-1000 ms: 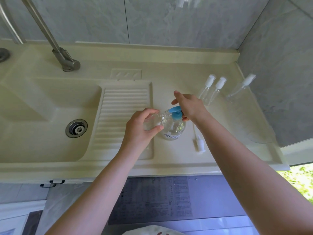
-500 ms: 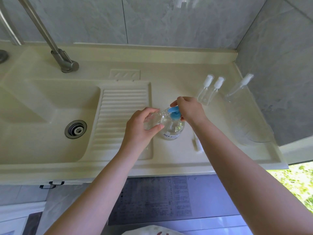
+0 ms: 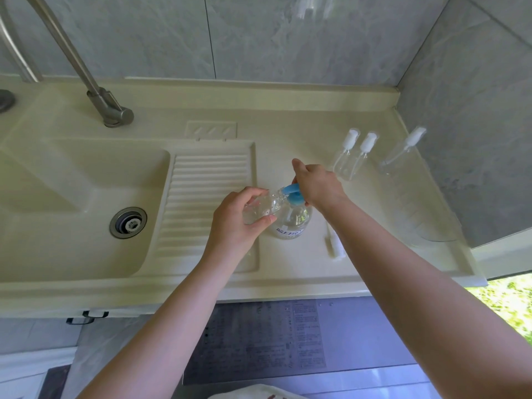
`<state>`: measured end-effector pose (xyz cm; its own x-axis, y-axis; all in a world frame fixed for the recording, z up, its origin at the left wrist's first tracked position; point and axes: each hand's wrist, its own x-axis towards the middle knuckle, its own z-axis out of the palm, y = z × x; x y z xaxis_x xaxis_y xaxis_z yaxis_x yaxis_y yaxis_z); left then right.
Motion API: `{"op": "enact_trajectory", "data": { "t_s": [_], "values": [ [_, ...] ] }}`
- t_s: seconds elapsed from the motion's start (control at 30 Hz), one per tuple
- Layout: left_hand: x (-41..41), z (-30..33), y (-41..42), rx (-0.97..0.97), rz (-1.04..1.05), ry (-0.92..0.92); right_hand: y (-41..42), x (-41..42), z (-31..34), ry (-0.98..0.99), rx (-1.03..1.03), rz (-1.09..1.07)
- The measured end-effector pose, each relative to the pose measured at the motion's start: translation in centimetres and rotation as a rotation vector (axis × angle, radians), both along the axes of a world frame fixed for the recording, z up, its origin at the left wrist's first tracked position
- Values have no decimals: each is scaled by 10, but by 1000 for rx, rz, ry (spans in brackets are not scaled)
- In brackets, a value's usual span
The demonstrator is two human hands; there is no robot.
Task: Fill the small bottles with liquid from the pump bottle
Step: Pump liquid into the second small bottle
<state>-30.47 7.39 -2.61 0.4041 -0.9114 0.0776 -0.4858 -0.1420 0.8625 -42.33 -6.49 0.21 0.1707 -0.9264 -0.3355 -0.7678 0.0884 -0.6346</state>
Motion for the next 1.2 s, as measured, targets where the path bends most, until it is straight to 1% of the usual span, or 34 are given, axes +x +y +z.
{"op": "enact_trajectory", "data": {
  "t_s": [0.17, 0.27, 0.37, 0.43, 0.6, 0.73, 1.03, 1.2],
  "values": [
    [2, 0, 0, -4, 10, -6, -2, -3, 1, -14, 14, 5],
    [1, 0, 1, -11, 8, 1, -1, 0, -2, -16, -35, -8],
    [1, 0, 1, -5, 5, 14, 1, 4, -8, 17, -101, -25],
    [1, -1, 1, 0, 6, 16, 1, 4, -9, 43, -109, -19],
    [0, -1, -1, -2, 3, 6, -2, -2, -3, 18, -23, 15],
    [2, 1, -1, -4, 9, 12, -5, -3, 0, 3, 3, 30],
    [2, -5, 0, -3, 10, 25, 2, 3, -11, 56, -147, -8],
    [2, -5, 0, 3, 2, 13, -3, -2, -7, 14, -36, -13]
  ]
}}
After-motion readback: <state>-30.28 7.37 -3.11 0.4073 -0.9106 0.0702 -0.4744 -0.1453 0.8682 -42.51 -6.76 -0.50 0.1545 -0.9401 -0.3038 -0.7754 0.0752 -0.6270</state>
